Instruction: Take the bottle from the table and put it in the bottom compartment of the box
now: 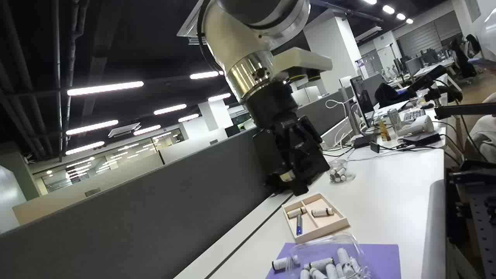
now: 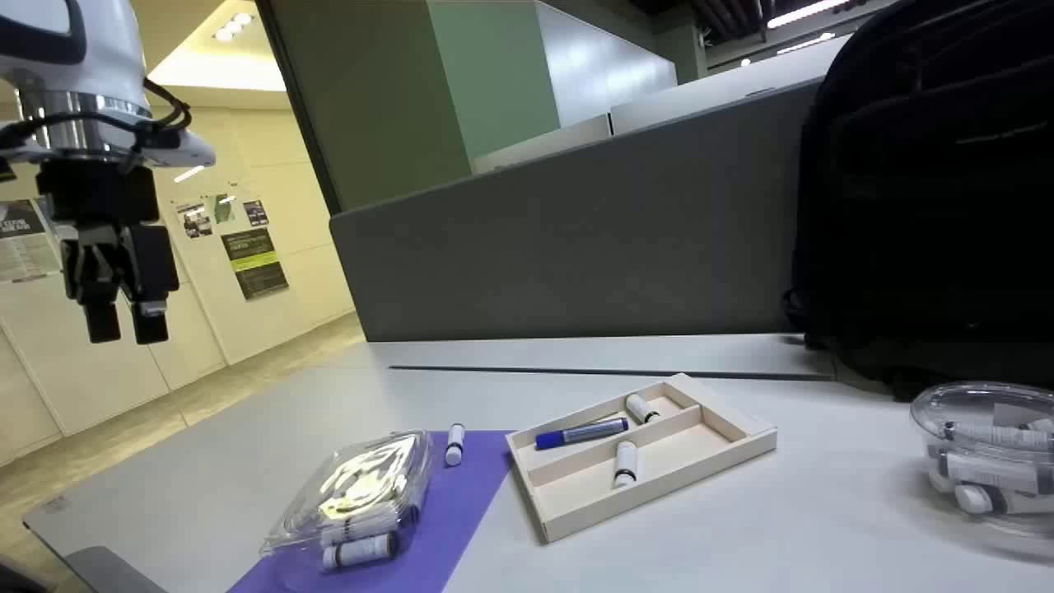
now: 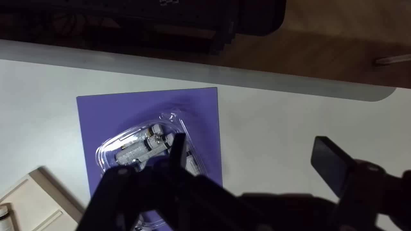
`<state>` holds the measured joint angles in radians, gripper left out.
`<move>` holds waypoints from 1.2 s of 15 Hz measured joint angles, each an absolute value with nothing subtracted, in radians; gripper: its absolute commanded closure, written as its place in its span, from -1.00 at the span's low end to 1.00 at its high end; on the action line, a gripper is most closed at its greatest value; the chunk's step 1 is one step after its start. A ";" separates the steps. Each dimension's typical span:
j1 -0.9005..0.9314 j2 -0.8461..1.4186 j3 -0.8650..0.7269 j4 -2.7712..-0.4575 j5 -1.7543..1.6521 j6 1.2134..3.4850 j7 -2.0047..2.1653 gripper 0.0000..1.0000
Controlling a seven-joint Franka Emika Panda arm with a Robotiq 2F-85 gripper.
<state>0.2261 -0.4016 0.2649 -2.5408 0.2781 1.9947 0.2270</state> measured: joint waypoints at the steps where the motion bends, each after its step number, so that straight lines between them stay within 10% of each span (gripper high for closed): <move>1: 0.226 -0.401 0.265 -2.541 0.278 1.995 0.227 -1.00; 18: 0.219 -0.399 0.265 -2.541 0.264 2.018 0.230 -1.00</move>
<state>0.2188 -0.3988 0.2646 -2.5407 0.2638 2.0184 0.2299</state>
